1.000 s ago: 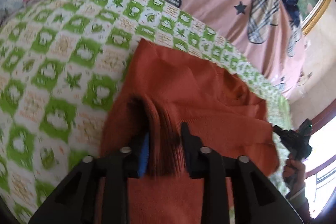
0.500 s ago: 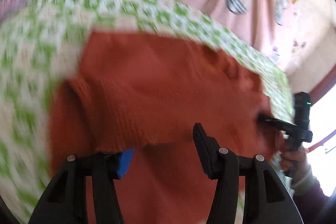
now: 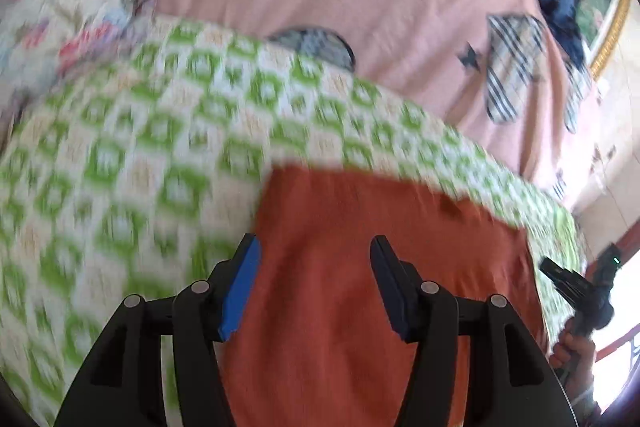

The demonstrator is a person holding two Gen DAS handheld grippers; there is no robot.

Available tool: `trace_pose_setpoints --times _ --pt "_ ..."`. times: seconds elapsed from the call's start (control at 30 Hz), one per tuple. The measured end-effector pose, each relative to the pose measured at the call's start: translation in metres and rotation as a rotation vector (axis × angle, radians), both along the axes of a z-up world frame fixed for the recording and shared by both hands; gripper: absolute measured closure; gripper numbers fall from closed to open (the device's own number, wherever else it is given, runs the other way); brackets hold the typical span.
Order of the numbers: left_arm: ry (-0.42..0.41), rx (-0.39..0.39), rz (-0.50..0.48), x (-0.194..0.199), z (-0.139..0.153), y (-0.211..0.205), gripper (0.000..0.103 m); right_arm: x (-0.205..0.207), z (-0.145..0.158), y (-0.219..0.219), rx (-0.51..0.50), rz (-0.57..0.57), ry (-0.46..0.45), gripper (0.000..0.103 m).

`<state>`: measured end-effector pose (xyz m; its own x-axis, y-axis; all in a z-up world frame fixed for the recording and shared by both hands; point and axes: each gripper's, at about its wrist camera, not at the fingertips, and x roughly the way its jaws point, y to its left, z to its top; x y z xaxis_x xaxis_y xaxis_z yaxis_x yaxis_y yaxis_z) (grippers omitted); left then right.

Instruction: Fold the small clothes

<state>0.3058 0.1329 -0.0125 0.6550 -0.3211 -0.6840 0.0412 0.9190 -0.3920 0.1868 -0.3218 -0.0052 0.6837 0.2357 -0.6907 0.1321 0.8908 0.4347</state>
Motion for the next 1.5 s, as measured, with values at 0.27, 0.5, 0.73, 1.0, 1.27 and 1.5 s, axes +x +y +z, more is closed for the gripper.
trace_pose_setpoints --times 0.27,0.5,0.73,1.0,1.27,1.5 --pt "0.008 -0.099 -0.047 -0.120 -0.009 -0.041 0.037 -0.079 -0.024 0.023 0.045 0.040 0.049 0.071" --pt "0.084 -0.140 -0.084 -0.169 -0.038 -0.085 0.036 -0.117 -0.018 0.015 0.091 0.001 0.060 0.066" --pt "0.138 -0.177 0.001 -0.181 -0.064 -0.081 0.023 -0.143 -0.002 0.004 0.106 -0.039 0.027 0.057" --pt "0.121 -0.238 0.067 -0.170 -0.073 -0.050 0.019 -0.156 -0.003 0.008 0.138 -0.041 0.029 0.055" --pt "0.079 -0.337 0.199 -0.155 -0.080 -0.006 0.019 -0.147 -0.002 0.044 0.144 0.054 0.037 0.055" --pt "0.047 -0.278 0.256 -0.120 -0.072 -0.002 0.040 -0.120 -0.001 0.056 0.133 0.107 0.035 0.055"
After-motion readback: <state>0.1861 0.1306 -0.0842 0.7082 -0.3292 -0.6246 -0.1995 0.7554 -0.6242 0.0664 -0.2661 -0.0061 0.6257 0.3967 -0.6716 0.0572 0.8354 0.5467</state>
